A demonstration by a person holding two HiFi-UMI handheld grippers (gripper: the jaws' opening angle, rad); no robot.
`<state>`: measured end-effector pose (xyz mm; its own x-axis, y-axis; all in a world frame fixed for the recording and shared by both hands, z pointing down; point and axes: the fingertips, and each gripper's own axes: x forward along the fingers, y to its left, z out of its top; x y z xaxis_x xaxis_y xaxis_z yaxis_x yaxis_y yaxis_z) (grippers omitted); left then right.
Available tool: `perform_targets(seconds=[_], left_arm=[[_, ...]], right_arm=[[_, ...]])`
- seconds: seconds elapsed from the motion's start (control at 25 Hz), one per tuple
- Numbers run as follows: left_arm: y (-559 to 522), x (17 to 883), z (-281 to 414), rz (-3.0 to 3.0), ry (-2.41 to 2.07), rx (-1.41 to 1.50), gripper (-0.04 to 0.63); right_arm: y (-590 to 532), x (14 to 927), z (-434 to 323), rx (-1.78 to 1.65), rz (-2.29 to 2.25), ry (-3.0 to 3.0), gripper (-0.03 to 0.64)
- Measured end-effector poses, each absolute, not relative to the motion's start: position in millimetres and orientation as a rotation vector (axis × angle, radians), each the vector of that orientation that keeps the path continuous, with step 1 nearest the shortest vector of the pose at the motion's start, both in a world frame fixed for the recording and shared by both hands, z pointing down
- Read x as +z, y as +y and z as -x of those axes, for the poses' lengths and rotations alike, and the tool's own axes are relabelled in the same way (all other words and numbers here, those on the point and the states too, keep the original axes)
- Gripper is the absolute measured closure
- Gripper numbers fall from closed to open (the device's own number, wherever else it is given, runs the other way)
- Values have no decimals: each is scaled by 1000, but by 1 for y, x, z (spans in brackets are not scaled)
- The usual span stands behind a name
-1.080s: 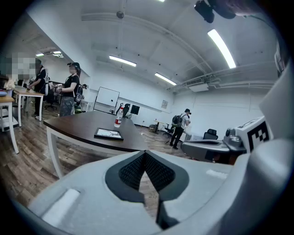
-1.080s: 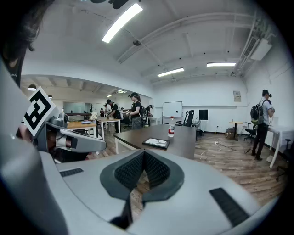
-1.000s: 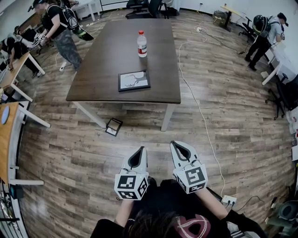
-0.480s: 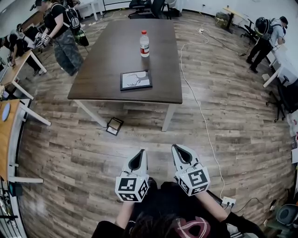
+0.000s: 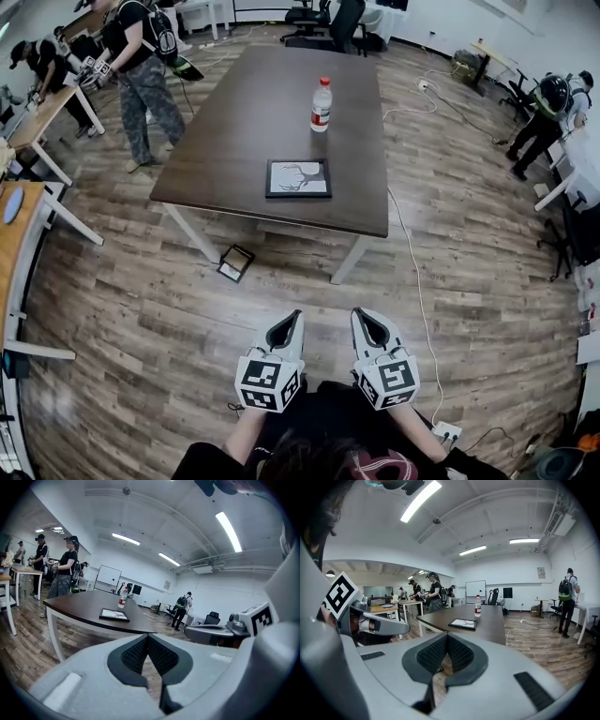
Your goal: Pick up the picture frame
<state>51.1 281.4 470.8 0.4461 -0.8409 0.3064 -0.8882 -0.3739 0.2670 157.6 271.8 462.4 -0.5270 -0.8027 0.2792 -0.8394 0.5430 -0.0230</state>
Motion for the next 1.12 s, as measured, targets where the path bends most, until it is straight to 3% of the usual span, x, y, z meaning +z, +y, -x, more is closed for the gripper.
perform_targets(seconds=[0.64,1.12], left_arm=[[246,470,28,-2373,-1375,182,586],[237,473,43,-2399,-1330,196,586]], right_arm=[[240,458,-72,226,-1460,-2492,607],[237,465,-55,258,-1491,-2466,607]])
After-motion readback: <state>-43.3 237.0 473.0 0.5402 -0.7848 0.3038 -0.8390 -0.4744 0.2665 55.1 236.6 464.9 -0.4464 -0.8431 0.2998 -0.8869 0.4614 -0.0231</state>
